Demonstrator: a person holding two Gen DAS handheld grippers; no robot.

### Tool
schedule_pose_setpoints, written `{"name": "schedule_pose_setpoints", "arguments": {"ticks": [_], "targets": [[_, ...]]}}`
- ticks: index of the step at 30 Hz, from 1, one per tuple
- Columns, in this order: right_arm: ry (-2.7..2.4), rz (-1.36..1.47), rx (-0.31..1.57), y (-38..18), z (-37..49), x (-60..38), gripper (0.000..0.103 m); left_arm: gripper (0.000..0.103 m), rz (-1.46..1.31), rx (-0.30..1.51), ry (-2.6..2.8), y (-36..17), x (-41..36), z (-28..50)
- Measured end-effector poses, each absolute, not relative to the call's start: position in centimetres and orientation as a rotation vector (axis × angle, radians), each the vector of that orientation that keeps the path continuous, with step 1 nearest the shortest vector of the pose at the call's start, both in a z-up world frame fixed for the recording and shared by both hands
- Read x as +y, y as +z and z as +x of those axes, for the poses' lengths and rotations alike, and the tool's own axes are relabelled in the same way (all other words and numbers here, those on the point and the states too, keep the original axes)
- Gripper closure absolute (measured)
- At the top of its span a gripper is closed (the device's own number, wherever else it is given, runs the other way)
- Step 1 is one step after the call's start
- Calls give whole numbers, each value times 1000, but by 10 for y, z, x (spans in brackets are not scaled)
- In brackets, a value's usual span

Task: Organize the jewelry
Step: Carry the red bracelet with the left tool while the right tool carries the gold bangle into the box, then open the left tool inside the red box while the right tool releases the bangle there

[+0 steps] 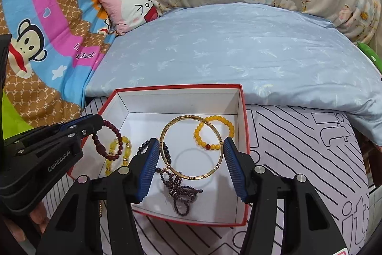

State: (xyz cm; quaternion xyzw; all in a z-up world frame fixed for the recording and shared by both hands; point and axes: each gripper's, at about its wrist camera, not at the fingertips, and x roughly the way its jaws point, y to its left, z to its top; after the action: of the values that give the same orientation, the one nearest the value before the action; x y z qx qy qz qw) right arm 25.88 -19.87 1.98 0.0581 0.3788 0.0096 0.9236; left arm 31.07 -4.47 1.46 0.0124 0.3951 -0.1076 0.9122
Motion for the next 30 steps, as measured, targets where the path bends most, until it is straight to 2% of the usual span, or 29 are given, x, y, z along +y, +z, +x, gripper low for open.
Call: {"name": "schedule_pose_setpoints", "arguments": {"ticks": [13,17,19,30], "targets": [[19,102,806,3,276,-195,49,95,35,828,-221,-2,-51,327],[-7,72,802,0,276,-192,47,93,45,816,-199,-2,-52,326],[-11,72,798,1,274,-192,45,86,45,819,-190,-3,-51,326],[-16,84,788,14,249,-191,45,86,46,815,-187,3,-47,302]]}}
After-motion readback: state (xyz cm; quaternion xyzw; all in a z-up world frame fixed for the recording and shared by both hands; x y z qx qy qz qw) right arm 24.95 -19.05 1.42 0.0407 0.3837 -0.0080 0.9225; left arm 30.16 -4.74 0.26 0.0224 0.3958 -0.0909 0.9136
